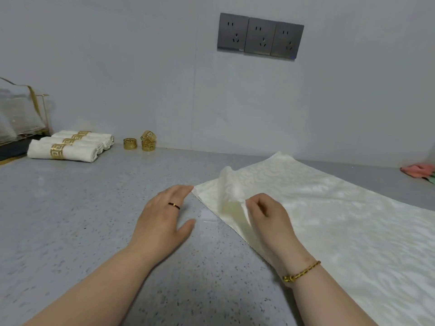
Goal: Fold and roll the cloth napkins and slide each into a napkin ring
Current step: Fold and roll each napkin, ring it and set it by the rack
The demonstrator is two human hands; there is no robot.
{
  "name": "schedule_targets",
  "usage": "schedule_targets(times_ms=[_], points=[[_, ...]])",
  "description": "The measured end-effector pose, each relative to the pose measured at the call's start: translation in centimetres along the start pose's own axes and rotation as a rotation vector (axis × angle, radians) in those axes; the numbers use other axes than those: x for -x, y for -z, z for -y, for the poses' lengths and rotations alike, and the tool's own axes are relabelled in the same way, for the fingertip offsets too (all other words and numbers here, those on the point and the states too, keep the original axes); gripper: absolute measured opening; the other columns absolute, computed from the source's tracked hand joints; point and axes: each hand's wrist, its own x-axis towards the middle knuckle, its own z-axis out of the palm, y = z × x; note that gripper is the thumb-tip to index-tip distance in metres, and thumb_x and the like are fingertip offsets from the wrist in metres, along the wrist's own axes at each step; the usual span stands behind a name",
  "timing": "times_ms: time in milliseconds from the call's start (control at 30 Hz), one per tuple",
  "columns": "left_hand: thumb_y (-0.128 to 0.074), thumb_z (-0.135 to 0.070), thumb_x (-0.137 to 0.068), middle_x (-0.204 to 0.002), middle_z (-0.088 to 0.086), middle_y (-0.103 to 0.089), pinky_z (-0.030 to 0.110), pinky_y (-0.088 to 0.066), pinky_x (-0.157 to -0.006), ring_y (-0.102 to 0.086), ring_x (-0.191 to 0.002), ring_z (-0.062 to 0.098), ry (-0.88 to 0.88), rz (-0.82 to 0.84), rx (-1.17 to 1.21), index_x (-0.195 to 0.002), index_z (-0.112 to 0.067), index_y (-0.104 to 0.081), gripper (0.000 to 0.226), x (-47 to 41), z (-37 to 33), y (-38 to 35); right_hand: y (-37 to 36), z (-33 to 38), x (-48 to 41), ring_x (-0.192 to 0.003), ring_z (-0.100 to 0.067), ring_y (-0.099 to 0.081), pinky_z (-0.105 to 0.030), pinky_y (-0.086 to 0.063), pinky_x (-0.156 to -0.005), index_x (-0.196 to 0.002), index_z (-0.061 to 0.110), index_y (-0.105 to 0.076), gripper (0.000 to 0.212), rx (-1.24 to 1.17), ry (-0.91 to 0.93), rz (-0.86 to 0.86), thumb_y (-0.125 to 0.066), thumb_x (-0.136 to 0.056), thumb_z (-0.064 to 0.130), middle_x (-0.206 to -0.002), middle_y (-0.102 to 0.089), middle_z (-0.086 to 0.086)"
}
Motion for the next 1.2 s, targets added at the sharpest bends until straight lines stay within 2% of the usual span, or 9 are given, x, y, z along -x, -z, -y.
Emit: schedule_targets(times_ms=[167,300,400,633,767,900,1000,1100,1200], points=[[-0.037,-0.067,-0.066,-0.117,-0.002,-0.063,0.022,-0.040,-0.090,-0.051,-0.108,0.012,-0.241,0.125,-0.187,-0.126,-0.020,-0.044,0.076,0.3,-1.0,-1.4,-1.6,0.7,1.2,-0.058,0.001,-0.044,-0.012,-0.036,-0.060,-0.067,0.023,-0.050,0.024,0.039,0.087,0.262,-0.048,-0.091,0.017,-0.064,-0.049,0.011],[-0.038,-0.045,-0.071,-0.090,-0.012,-0.070,0.022,-0.033,-0.089,-0.063,-0.086,0.007,-0.324,0.069,-0.159,-0.090,-0.027,-0.072,0.042,0.0,-0.5,-2.3,-1.9,0.9,1.4,-0.058,0.002,-0.044,-0.011,-0.037,-0.060,-0.068,0.027,-0.051,0.024,0.086,0.113,0.358,-0.050,-0.091,0.019,-0.065,-0.050,0.012],[-0.037,-0.032,-0.068,-0.068,-0.024,-0.066,0.012,-0.042,-0.061,-0.062,-0.060,0.000,-0.271,0.108,-0.130,-0.066,-0.037,-0.070,0.034,-0.1,-0.1,-2.1,-1.7,1.5,1.9,-0.074,-0.002,-0.051,-0.017,-0.042,-0.070,-0.084,0.020,-0.060,0.009,0.076,0.098,0.378,-0.056,-0.088,0.026,-0.081,-0.059,0.009],[-0.038,-0.027,-0.067,-0.052,-0.017,-0.060,0.005,-0.007,-0.041,-0.050,-0.039,0.006,-0.211,0.206,-0.157,-0.059,-0.035,-0.065,0.029,-0.1,0.2,-1.4,-2.8,2.3,3.2,-0.114,-0.022,-0.042,-0.031,-0.036,-0.081,-0.129,0.017,-0.037,0.041,0.674,0.305,0.418,-0.046,-0.088,0.017,-0.127,-0.045,-0.002],[-0.046,-0.015,-0.061,-0.037,-0.008,-0.046,0.004,0.000,-0.049,-0.028,-0.037,0.010,-0.150,0.125,-0.233,-0.052,-0.027,-0.061,0.021,0.0,-0.3,0.1,-2.0,1.2,3.3,-0.080,-0.024,-0.059,-0.023,-0.014,-0.045,-0.097,0.008,-0.060,0.039,0.834,0.398,0.281,-0.067,-0.060,0.000,-0.090,-0.061,-0.007],[-0.032,-0.017,-0.068,-0.044,-0.012,-0.053,0.022,-0.028,-0.059,-0.048,-0.043,0.013,-0.164,0.010,-0.229,-0.052,-0.025,-0.061,0.034,0.6,-0.3,1.7,0.4,0.6,4.6,-0.035,-0.005,-0.044,-0.015,0.010,-0.048,-0.048,0.025,-0.057,0.049,0.958,0.383,0.191,-0.074,-0.006,0.008,-0.042,-0.048,0.007],[-0.036,-0.022,-0.072,-0.060,-0.011,-0.065,0.022,-0.029,-0.070,-0.059,-0.060,0.013,-0.162,-0.070,-0.151,-0.061,-0.022,-0.067,0.033,1.3,0.0,3.2,3.6,2.0,6.8,-0.055,-0.010,-0.059,-0.016,-0.010,-0.041,-0.069,0.022,-0.067,0.039,0.958,0.241,0.252,-0.077,-0.036,0.005,-0.062,-0.062,0.004],[-0.035,-0.020,-0.077,-0.080,0.000,-0.071,0.024,-0.029,-0.088,-0.058,-0.082,0.011,-0.121,-0.115,-0.067,-0.077,-0.013,-0.070,0.035,2.2,0.6,4.7,5.8,2.0,7.5,-0.104,-0.018,-0.055,-0.027,-0.037,-0.070,-0.113,0.019,-0.058,0.044,0.866,0.241,0.207,-0.042,-0.079,-0.003,-0.112,-0.062,0.001],[-0.040,-0.005,-0.089,-0.097,-0.006,-0.063,0.018,-0.023,-0.100,-0.044,-0.114,0.017,0.095,-0.094,0.138,-0.090,-0.018,-0.063,0.026,3.8,0.8,7.1,6.4,3.0,8.2,-0.108,-0.014,-0.053,-0.024,-0.038,-0.079,-0.115,0.023,-0.057,0.042,0.812,0.198,0.234,-0.036,-0.086,0.002,-0.117,-0.060,0.006]])
